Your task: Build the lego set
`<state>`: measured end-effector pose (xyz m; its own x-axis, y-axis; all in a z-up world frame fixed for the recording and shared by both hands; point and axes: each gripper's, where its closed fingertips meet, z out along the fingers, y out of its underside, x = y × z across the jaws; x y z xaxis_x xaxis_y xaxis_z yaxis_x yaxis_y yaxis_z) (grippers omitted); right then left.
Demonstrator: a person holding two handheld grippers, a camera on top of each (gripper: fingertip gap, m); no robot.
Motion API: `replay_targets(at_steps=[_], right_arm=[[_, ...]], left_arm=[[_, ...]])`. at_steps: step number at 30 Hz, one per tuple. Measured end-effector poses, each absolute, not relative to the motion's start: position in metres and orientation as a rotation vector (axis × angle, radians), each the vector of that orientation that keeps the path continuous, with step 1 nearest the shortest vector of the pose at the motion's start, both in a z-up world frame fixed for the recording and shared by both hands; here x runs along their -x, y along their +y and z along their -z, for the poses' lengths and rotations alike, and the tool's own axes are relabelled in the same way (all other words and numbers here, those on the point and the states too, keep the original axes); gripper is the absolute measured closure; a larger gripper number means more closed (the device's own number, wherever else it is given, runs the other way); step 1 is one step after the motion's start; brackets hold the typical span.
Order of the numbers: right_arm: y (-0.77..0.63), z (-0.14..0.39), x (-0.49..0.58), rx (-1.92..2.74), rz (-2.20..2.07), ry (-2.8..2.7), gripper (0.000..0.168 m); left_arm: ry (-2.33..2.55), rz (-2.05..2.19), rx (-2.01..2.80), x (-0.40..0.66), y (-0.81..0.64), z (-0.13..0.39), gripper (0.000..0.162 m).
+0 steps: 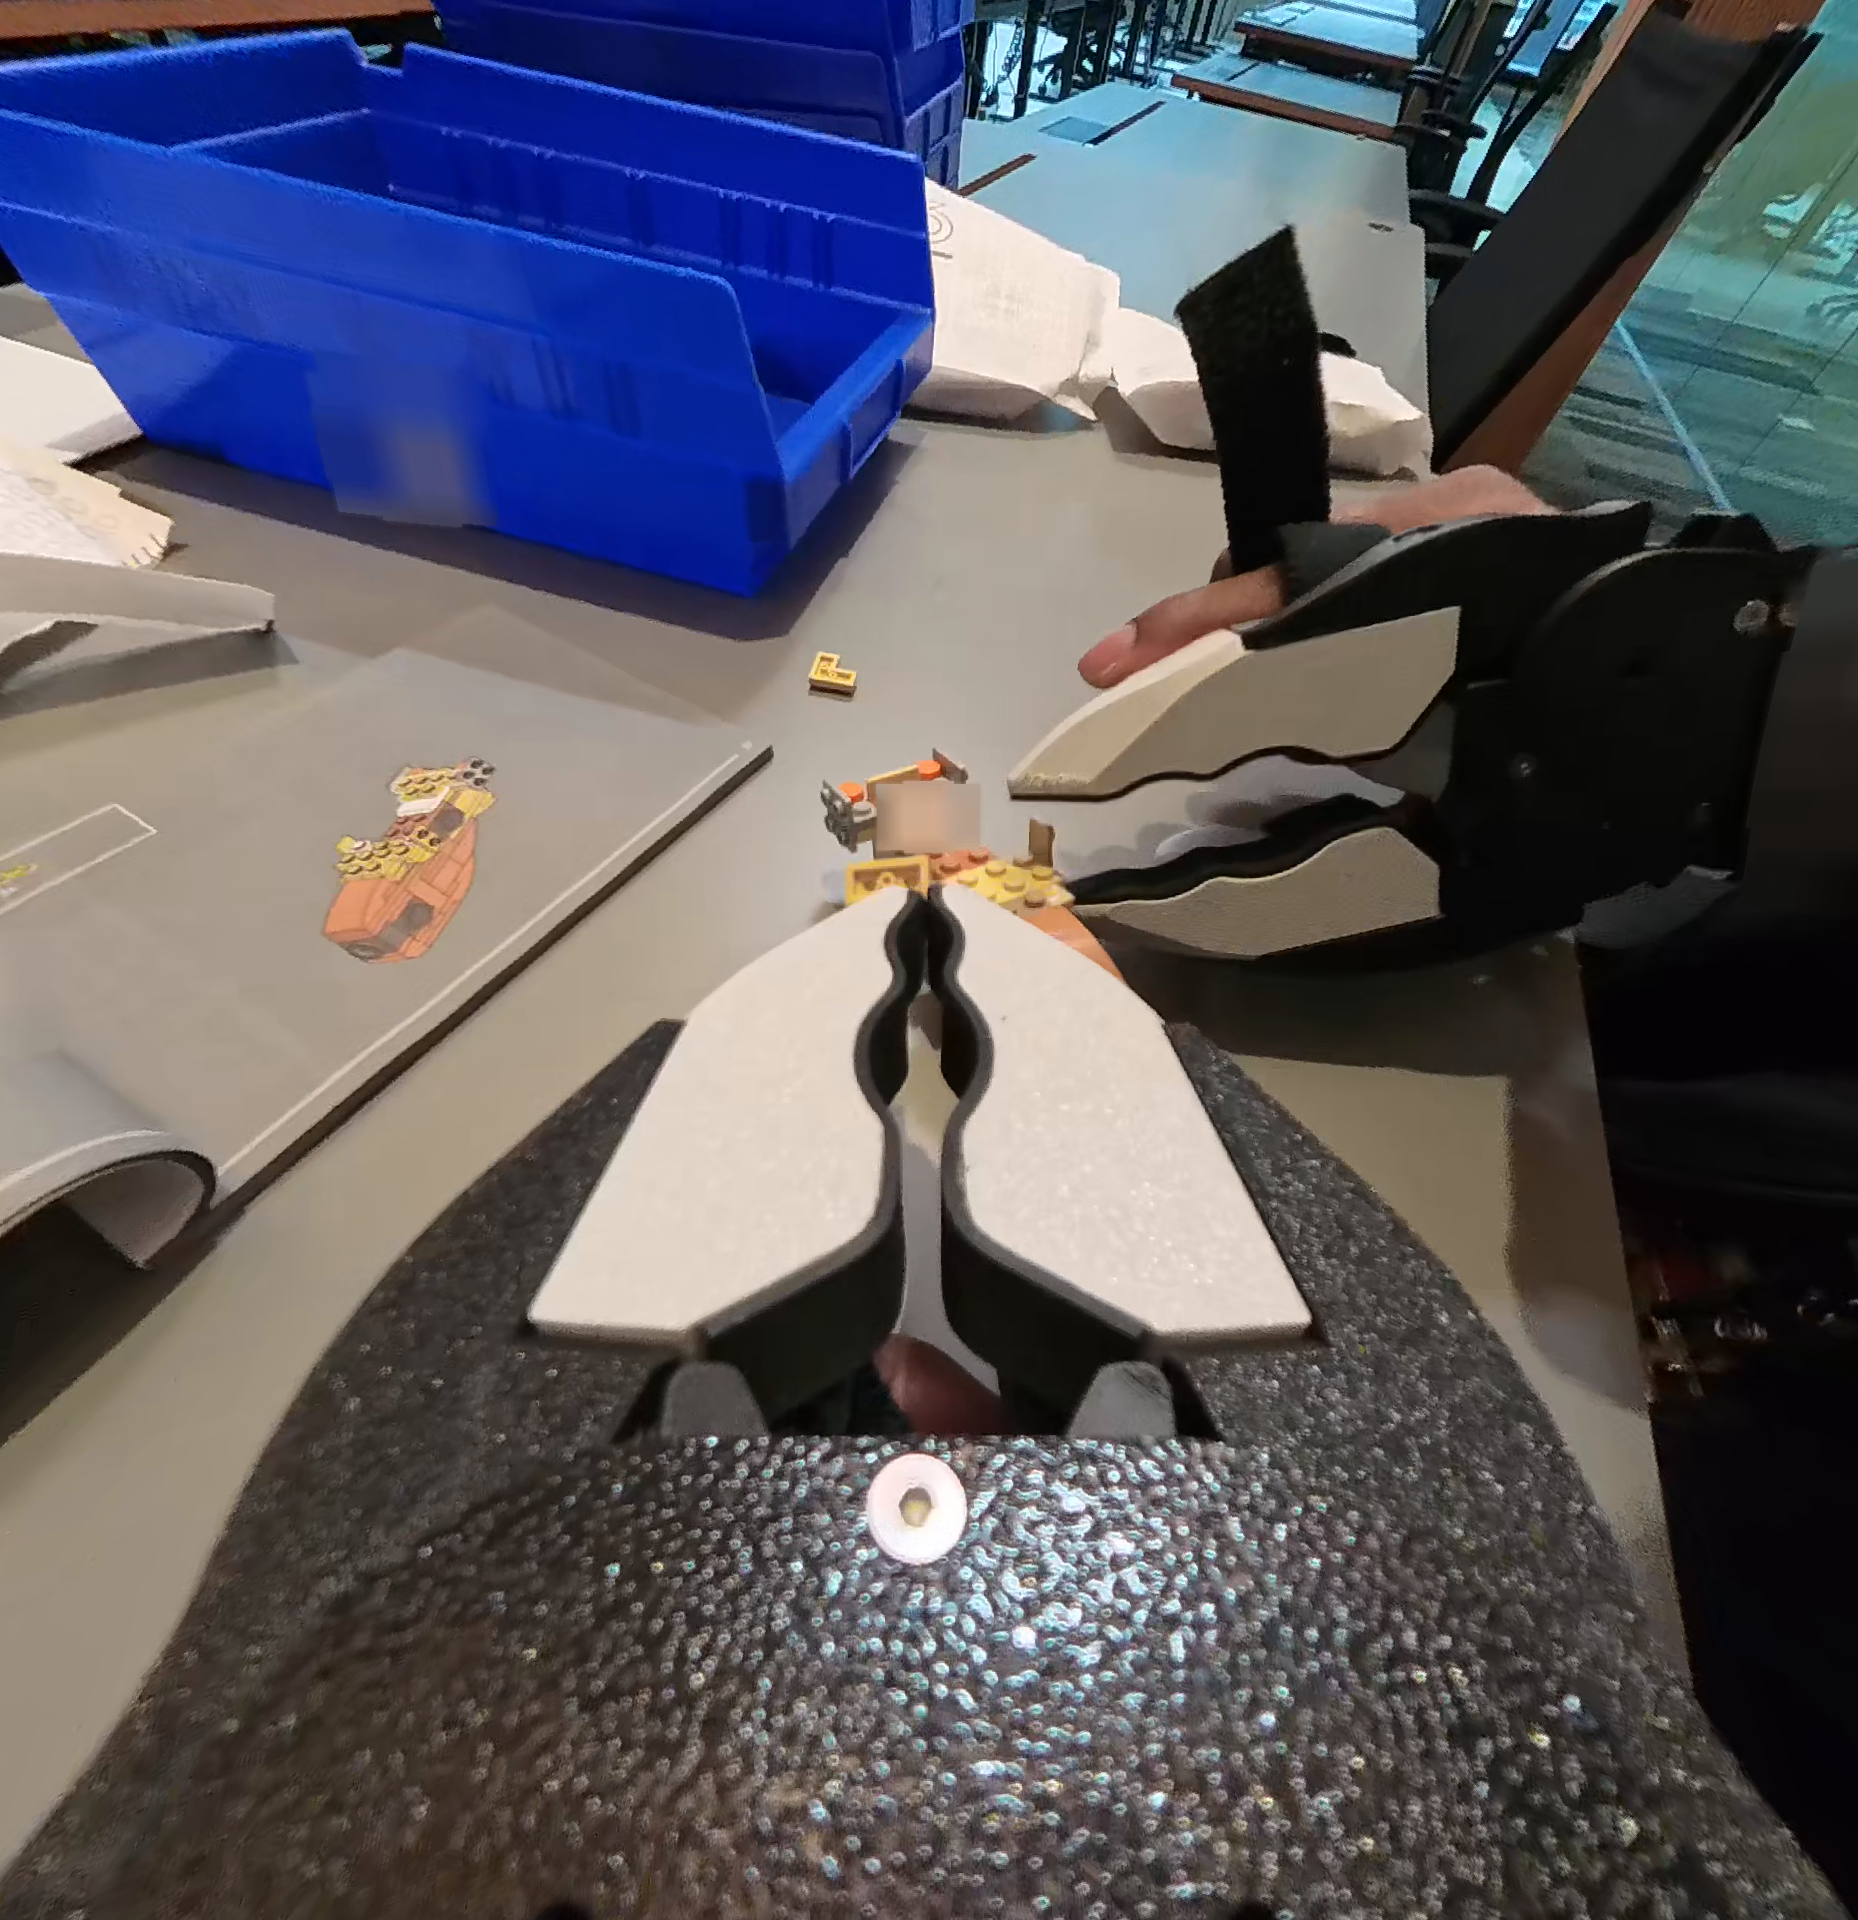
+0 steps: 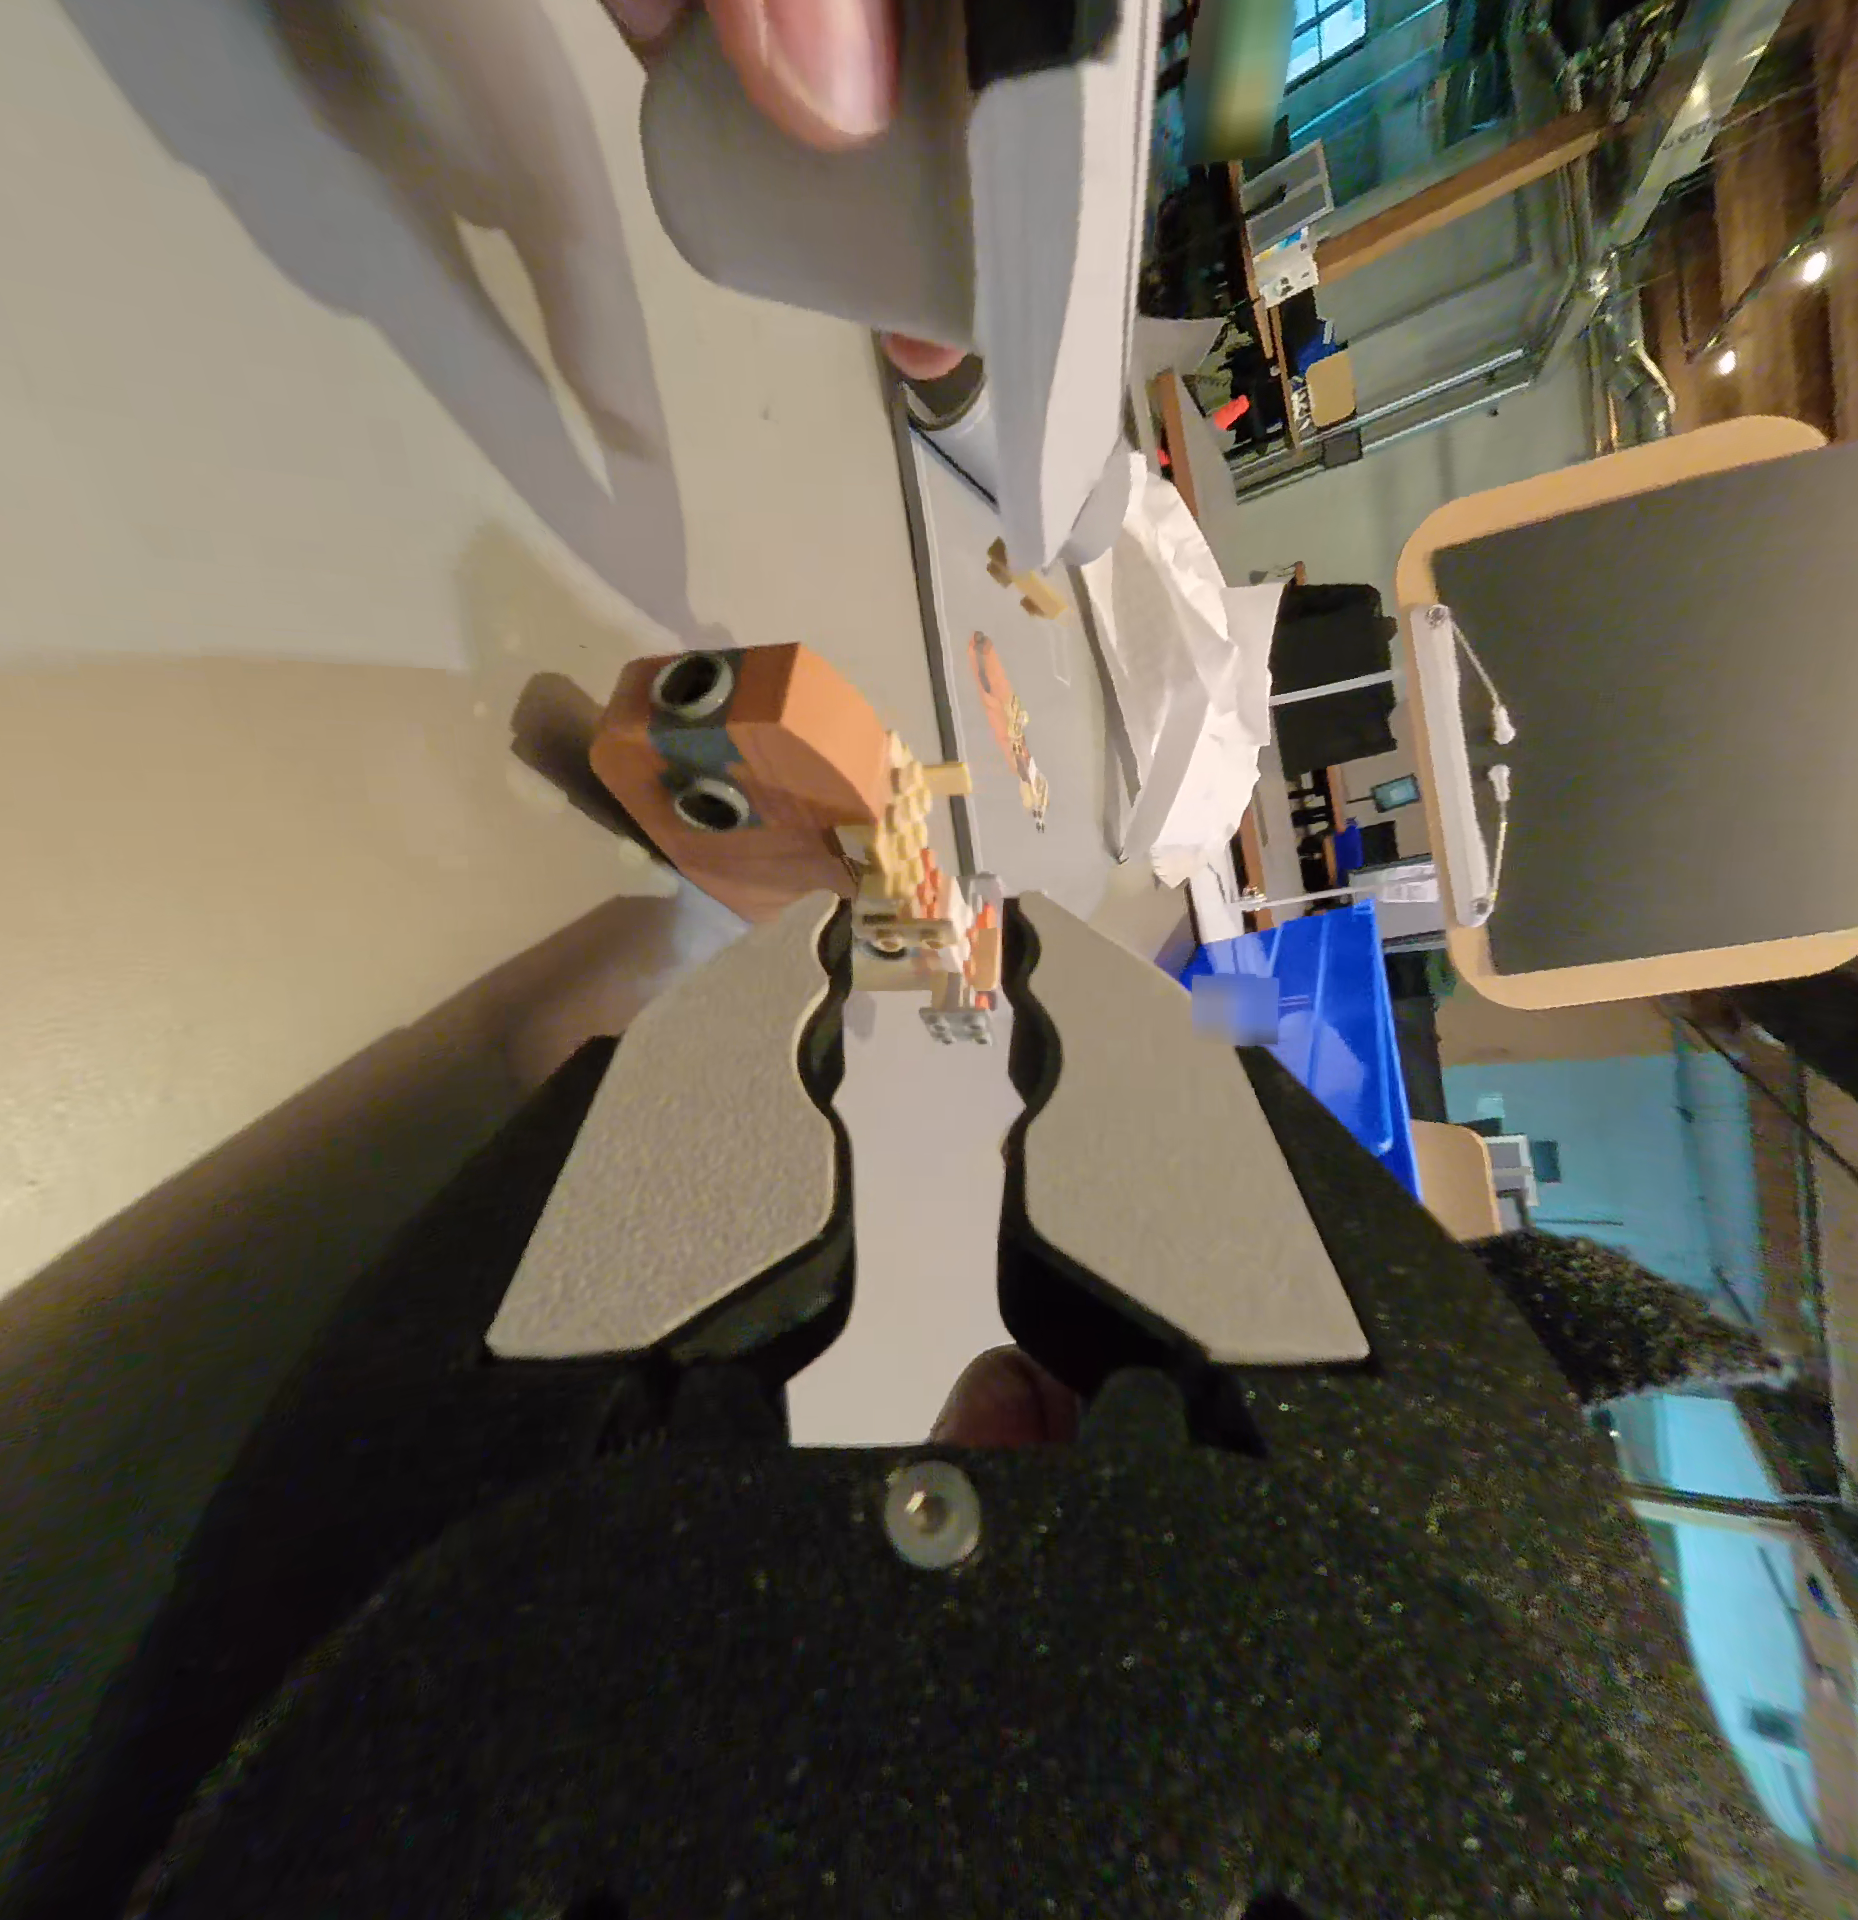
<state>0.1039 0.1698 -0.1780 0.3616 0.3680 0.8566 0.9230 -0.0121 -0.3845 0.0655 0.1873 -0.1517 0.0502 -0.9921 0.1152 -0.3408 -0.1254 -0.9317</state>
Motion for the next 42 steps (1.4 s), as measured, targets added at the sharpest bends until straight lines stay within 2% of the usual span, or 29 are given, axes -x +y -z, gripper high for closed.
replay_targets(at_steps=[11,15,23,35,42], right_arm=[[0.155,0.179,-0.114,1.717,0.319,-1.161,0.136],[0.159,0.164,-0.126,1.734,0.166,-1.120,0.139],[0.210,0.136,-0.140,1.514,0.239,-1.118,0.142],[0.211,0.132,-0.129,1.446,0.238,-1.109,0.158],[0.207,0.138,-0.127,1.534,0.136,-1.115,0.160]], left_arm=[[1.380,1.277,1.587,-0.085,0.179,0.138,0.162],[1.324,1.491,1.639,-0.099,0.176,0.128,0.162],[0.997,1.982,1.758,-0.122,0.189,0.109,0.162],[0.867,2.142,1.806,-0.129,0.188,0.115,0.162],[0.878,2.124,1.804,-0.126,0.186,0.120,0.162]])
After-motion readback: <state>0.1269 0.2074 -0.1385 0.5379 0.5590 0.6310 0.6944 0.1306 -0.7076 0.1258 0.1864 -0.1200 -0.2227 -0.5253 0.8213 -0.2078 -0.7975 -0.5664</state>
